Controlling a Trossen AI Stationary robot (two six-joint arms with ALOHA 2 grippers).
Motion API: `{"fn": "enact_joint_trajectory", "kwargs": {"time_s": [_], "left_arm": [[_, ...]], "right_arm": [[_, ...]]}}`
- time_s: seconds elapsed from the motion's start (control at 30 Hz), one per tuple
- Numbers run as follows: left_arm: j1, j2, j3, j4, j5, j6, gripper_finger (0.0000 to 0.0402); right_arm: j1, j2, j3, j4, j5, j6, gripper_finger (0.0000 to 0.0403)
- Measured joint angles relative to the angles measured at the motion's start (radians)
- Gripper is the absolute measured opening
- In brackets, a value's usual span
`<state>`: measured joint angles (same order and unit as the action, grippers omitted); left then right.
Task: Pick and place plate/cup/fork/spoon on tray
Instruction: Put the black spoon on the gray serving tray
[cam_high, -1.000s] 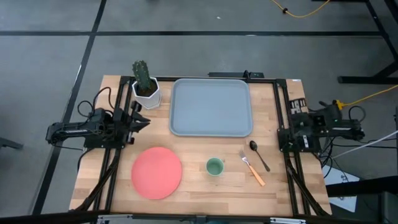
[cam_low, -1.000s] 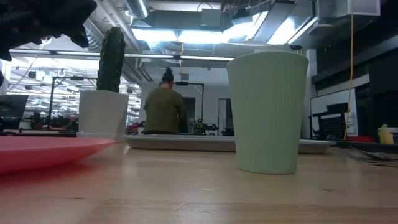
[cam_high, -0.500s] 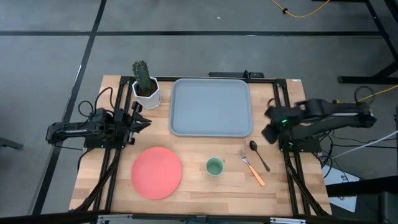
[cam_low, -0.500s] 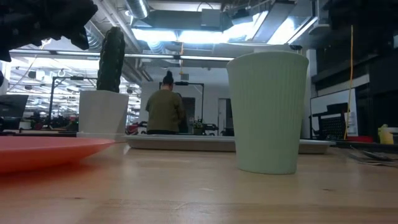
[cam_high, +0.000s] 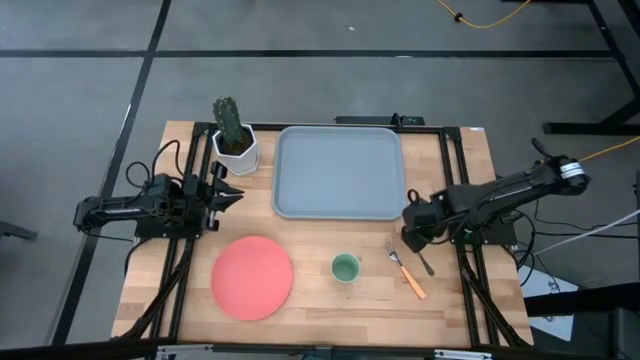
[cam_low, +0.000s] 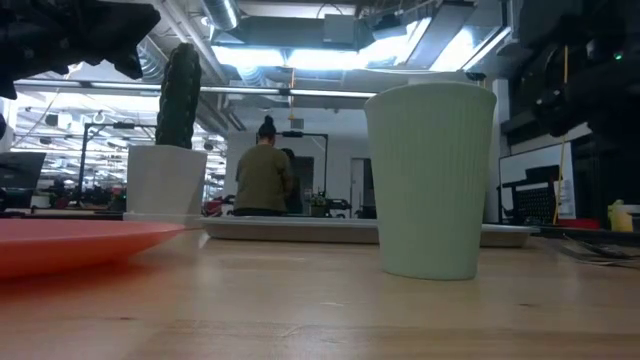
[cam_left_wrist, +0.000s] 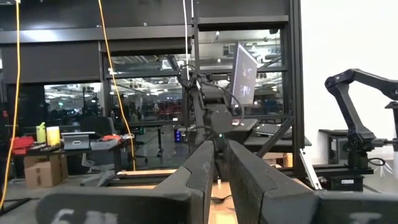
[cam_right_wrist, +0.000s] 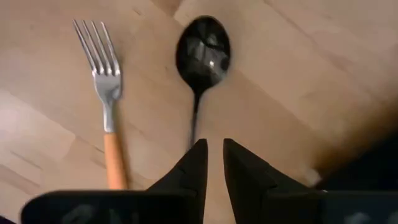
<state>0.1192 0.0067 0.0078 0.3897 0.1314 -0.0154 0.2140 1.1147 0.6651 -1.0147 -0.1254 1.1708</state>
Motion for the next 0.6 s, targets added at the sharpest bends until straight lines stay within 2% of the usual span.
{"fn": "enact_joint_trajectory", "kwargs": {"time_s": [0.43,0.6], "left_arm": [[0.000,0.000,0.000,-0.001,0.000,0.000,0.0041],[0.000,0.000,0.000,-0.001,0.000,0.000,0.0041]], "right_arm": [[0.004,0.024,-0.003,0.255,0.003,-0.026,0.0057],[0.014,0.024,-0.003,0.301,0.054,-0.050,0.0057]]}}
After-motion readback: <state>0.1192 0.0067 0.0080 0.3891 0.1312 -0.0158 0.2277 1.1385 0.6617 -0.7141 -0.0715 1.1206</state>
